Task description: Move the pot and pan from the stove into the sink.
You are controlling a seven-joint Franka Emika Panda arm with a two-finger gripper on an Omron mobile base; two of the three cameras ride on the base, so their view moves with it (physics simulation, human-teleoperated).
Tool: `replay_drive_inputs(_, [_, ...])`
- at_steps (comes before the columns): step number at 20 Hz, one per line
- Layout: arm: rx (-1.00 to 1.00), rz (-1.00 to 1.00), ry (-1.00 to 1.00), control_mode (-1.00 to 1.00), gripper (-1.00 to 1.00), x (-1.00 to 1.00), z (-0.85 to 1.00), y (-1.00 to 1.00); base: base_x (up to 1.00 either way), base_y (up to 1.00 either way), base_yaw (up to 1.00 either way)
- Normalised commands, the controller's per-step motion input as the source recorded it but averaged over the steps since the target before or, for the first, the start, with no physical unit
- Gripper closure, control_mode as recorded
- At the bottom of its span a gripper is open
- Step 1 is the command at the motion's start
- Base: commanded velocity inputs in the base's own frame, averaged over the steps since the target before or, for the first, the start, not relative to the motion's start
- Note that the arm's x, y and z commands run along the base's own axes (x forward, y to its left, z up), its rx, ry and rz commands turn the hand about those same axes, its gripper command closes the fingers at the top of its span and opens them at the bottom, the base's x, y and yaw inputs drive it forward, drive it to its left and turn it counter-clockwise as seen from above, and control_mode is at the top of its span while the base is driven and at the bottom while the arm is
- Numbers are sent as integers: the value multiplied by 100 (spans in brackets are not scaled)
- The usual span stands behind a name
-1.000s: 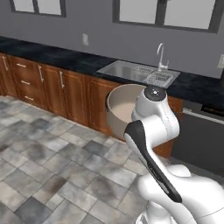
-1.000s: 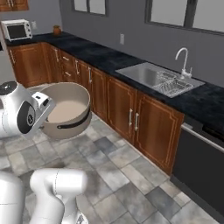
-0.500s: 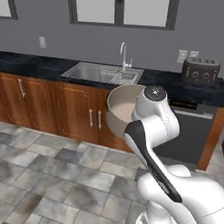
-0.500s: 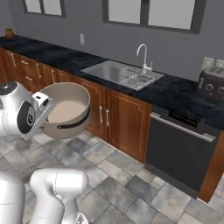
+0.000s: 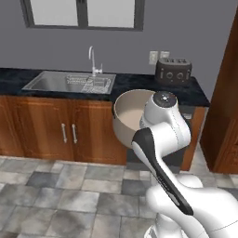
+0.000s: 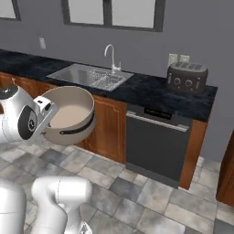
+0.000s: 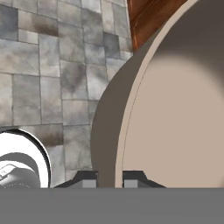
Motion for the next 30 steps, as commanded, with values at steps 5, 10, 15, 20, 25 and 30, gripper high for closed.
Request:
replay_drive_inputs(5, [0, 0, 0, 100, 100, 0, 0, 0, 3, 0, -40])
replay_drive_inputs(10, [0, 0, 0, 100, 100, 0, 0, 0, 2, 0, -40])
replay_drive_inputs(15, [0, 0, 0, 100, 100, 0, 0, 0, 0, 0, -39])
replay_drive_inputs(20, [0, 0, 0, 100, 100, 0, 0, 0, -2, 0, -19])
replay_drive_inputs(25, [0, 0, 0, 100, 100, 0, 0, 0, -1, 24, 0])
replay_drive_inputs(30, [0, 0, 0, 100, 100, 0, 0, 0, 0, 75, -1])
